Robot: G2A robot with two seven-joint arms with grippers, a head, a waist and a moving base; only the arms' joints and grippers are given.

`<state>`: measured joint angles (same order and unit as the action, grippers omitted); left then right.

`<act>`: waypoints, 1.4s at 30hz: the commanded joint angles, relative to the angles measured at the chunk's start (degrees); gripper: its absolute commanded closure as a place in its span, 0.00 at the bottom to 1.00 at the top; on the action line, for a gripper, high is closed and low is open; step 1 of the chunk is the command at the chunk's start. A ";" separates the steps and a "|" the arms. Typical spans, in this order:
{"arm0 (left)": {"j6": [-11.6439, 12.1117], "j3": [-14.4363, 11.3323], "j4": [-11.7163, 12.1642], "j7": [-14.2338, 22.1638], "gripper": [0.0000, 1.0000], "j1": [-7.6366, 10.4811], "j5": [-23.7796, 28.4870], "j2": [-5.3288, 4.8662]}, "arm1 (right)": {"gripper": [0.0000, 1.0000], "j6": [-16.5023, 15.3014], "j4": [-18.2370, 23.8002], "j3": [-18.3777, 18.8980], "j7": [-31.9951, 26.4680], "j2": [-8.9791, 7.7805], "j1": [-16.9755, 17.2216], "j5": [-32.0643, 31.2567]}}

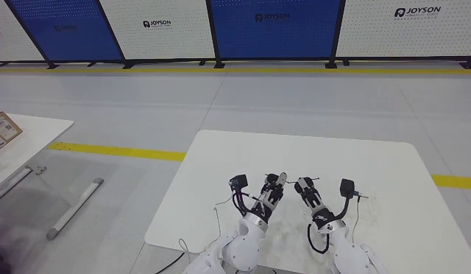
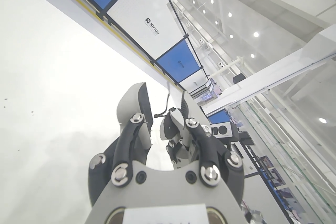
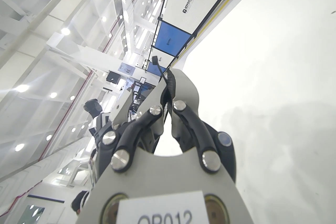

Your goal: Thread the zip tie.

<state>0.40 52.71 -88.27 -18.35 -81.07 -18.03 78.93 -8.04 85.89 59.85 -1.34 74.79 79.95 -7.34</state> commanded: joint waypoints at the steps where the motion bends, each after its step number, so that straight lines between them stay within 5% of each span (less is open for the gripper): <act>1: -0.05 -0.09 0.09 0.18 0.73 -0.04 -0.37 0.05 | 1.00 -0.06 0.05 0.12 0.05 0.06 0.04 -0.10; 11: -0.95 -0.66 1.06 1.76 0.77 0.12 -2.72 0.24 | 1.00 -0.12 0.33 0.70 -0.11 0.35 0.37 -0.52; 22: -1.31 -0.45 1.44 1.83 1.00 0.56 -2.75 0.60 | 1.00 0.16 0.25 1.23 -0.80 0.64 0.30 -1.09; 42: -0.08 -0.19 0.57 3.45 1.00 -0.18 -4.54 0.73 | 1.00 -0.55 -0.21 1.59 -3.49 1.18 0.16 -0.44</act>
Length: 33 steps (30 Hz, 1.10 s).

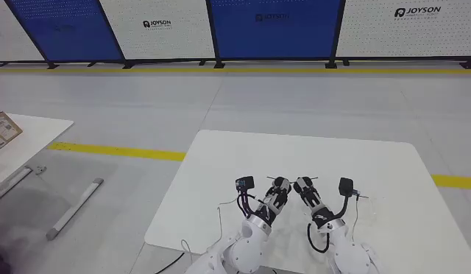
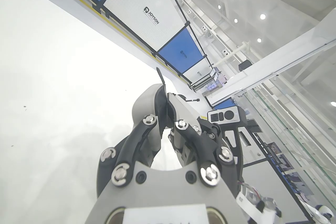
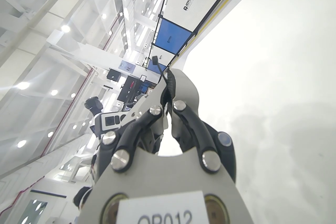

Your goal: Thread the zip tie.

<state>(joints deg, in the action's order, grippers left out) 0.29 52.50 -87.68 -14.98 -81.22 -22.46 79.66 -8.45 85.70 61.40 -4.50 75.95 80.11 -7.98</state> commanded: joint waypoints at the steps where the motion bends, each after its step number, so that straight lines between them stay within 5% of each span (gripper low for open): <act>1: 0.05 0.04 -0.06 0.13 1.00 -0.06 -0.18 0.01 | 1.00 -0.26 -0.05 0.11 -0.55 0.02 0.00 0.35; 11: -0.88 0.21 0.35 -0.35 1.00 0.01 -0.58 0.23 | 1.00 0.29 -0.13 0.53 -1.33 0.18 0.12 0.30; 18: -1.79 0.07 1.43 -0.40 1.00 0.59 -0.51 0.53 | 0.79 0.52 0.00 0.82 -1.42 0.29 0.35 0.09; 33: -2.26 0.41 1.58 -0.55 1.00 0.67 -0.98 0.82 | 0.82 -0.90 2.00 2.91 -0.88 0.09 2.70 -0.39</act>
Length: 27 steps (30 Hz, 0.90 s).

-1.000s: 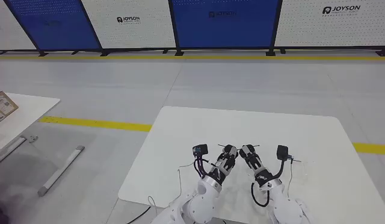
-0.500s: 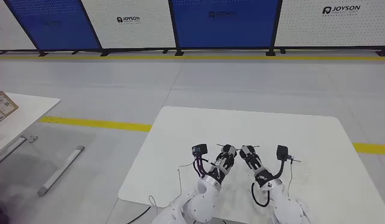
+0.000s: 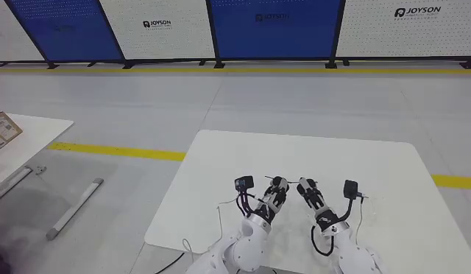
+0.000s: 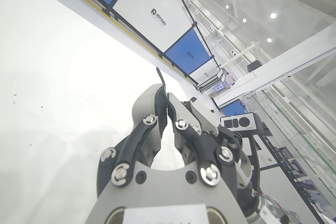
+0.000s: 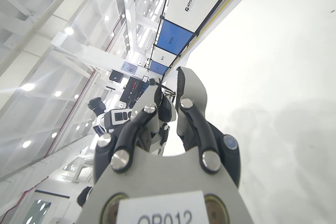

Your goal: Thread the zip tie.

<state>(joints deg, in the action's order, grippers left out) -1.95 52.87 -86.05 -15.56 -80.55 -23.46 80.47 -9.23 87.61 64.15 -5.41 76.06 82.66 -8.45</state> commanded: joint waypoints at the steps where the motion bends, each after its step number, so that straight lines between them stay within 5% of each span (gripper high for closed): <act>1: -0.03 0.07 -0.07 0.05 1.00 0.00 -0.03 0.03 | 0.84 -0.20 0.16 0.32 0.03 -0.03 0.28 0.13; 5: 0.00 0.15 -0.12 0.14 1.00 -0.06 -0.29 0.07 | 1.00 -0.23 0.42 0.89 0.16 -0.06 0.56 0.10; 22: 1.17 0.37 -0.63 1.34 1.00 -0.48 -1.16 0.14 | 1.00 0.72 -0.17 0.42 -1.65 0.23 -0.52 -0.99; 27: 1.13 0.45 -0.59 1.27 1.00 -0.56 -1.33 0.19 | 1.00 -1.88 -0.08 0.75 -0.69 0.27 -0.09 -0.71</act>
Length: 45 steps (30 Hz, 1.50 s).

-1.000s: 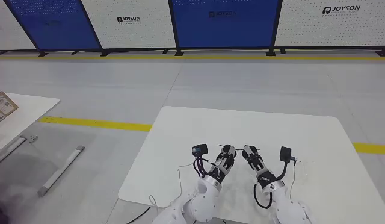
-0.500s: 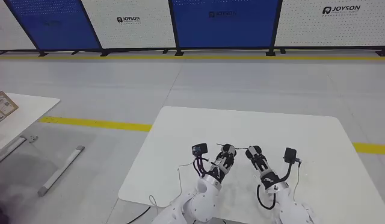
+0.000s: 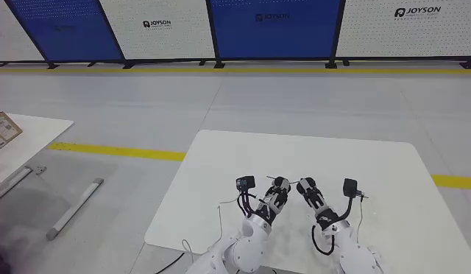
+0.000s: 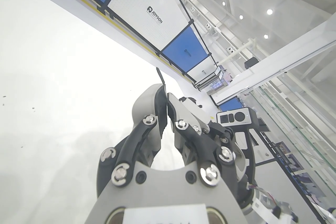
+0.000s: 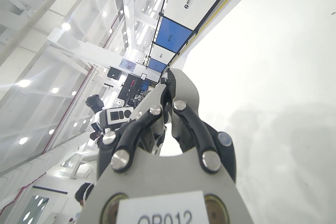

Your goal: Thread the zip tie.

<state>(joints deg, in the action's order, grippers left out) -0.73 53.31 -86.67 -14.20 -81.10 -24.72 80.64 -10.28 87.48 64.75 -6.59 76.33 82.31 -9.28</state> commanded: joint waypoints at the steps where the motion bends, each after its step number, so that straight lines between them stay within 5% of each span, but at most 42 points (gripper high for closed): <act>1: -0.13 -0.01 0.03 -0.14 1.00 -0.02 -0.10 0.03 | 1.00 -1.26 0.07 0.30 0.72 0.00 0.44 0.20; 8: -0.26 0.03 0.00 -0.38 1.00 -0.07 0.32 0.19 | 1.00 -0.62 -0.08 0.53 0.53 0.04 0.54 -0.01; 12: -0.53 -0.04 0.09 -0.02 0.30 0.00 0.49 0.28 | 1.00 0.13 -0.23 0.45 0.52 0.11 0.42 -0.25; 13: -0.67 -0.02 0.08 0.15 0.27 -0.03 0.50 0.28 | 1.00 0.38 -0.30 0.40 0.39 0.14 0.36 -0.24; 20: -0.40 0.77 -0.44 -0.49 0.51 -0.40 0.79 0.26 | 1.00 1.39 -0.82 0.22 0.68 0.32 -0.08 -0.50; 31: 0.07 2.39 -1.91 -0.64 0.75 -1.43 0.28 -0.02 | 1.00 2.00 -0.51 0.17 1.22 0.49 0.05 -1.30; 36: 0.16 2.45 -2.09 -0.30 0.96 -1.50 0.00 -0.02 | 1.00 2.22 -0.03 0.21 1.32 0.53 0.22 -1.68; 45: 0.77 2.56 -2.36 0.21 1.00 -1.54 0.04 0.00 | 1.00 2.35 0.30 0.17 0.27 0.60 0.12 -1.98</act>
<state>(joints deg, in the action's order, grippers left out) -0.11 55.83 -88.97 -14.06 -82.63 -24.76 80.65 -7.84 87.81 64.92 -6.05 76.93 82.49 -11.30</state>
